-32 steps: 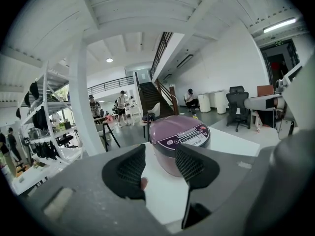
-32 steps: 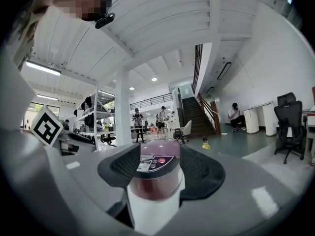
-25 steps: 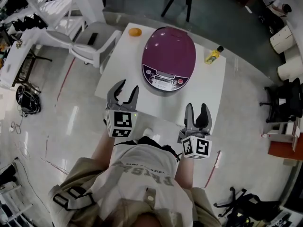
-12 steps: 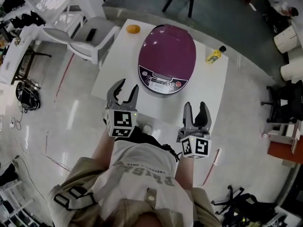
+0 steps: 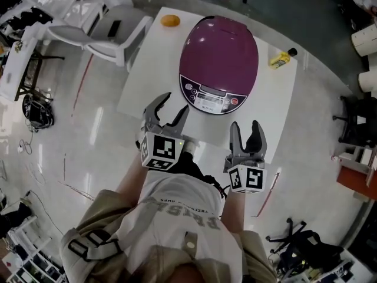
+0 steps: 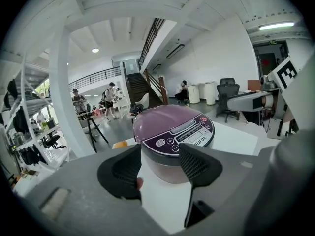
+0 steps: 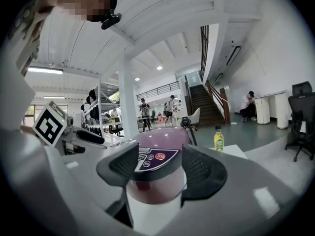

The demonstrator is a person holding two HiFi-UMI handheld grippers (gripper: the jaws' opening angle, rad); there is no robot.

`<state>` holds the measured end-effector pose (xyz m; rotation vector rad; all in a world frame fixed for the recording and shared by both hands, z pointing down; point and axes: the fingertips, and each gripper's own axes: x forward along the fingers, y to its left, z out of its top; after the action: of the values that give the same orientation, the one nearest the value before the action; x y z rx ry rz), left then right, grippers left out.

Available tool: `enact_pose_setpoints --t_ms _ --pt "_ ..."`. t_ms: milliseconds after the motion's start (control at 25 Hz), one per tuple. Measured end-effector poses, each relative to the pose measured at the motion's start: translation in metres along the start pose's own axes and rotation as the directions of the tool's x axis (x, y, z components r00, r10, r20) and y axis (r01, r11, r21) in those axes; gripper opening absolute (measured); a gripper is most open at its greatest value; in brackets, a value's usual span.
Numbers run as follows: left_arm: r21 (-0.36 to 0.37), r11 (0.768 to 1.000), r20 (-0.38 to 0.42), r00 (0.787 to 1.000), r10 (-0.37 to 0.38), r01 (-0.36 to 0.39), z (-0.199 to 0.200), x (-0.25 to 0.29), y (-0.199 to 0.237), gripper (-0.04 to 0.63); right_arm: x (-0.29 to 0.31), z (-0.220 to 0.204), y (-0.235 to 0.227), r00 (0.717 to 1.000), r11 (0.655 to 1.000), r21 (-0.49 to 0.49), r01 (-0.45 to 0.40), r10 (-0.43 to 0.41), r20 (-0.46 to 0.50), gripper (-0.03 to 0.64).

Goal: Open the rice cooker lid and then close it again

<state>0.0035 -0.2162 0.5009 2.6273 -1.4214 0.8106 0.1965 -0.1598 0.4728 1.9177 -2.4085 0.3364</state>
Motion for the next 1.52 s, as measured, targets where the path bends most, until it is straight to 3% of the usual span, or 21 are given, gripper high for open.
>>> enact_pose_setpoints --t_ms 280,440,600,760,880,1080,1280,1520 --pt "0.118 0.986 -0.005 0.993 -0.114 0.114 0.003 0.009 -0.016 0.261 0.019 0.0 0.017 0.997 0.996 -0.06 -0.072 0.07 -0.038 0.267" --pt "0.235 0.953 -0.041 0.982 -0.187 0.191 0.004 0.014 -0.032 0.264 0.029 -0.001 0.028 0.987 0.98 -0.138 -0.142 0.129 -0.095 0.304" --pt "0.355 0.905 -0.07 0.972 -0.226 0.236 0.01 0.019 -0.039 0.29 0.038 0.001 0.041 0.966 0.942 -0.239 -0.235 0.2 -0.161 0.326" --pt "0.444 0.85 -0.105 0.959 -0.264 0.283 0.012 0.025 -0.046 0.298 0.049 -0.007 0.05 0.93 0.884 -0.332 -0.33 0.246 -0.272 0.357" --pt "0.516 0.796 -0.142 0.948 -0.286 0.317 0.012 0.028 -0.052 0.298 0.055 -0.014 0.058 0.893 0.822 -0.398 -0.408 0.269 -0.36 0.379" --pt "0.618 0.712 -0.173 0.941 -0.29 0.333 0.016 0.034 -0.056 0.308 0.057 -0.038 0.064 0.81 0.729 -0.435 -0.528 0.278 -0.517 0.396" --pt "0.648 0.651 -0.231 0.916 -0.328 0.396 0.013 0.038 -0.068 0.331 0.057 -0.054 0.074 0.738 0.628 -0.464 -0.624 0.281 -0.613 0.405" --pt "0.677 0.606 -0.274 0.907 -0.319 0.418 0.006 0.046 -0.075 0.357 0.061 -0.065 0.085 0.694 0.557 -0.474 -0.682 0.288 -0.66 0.405"
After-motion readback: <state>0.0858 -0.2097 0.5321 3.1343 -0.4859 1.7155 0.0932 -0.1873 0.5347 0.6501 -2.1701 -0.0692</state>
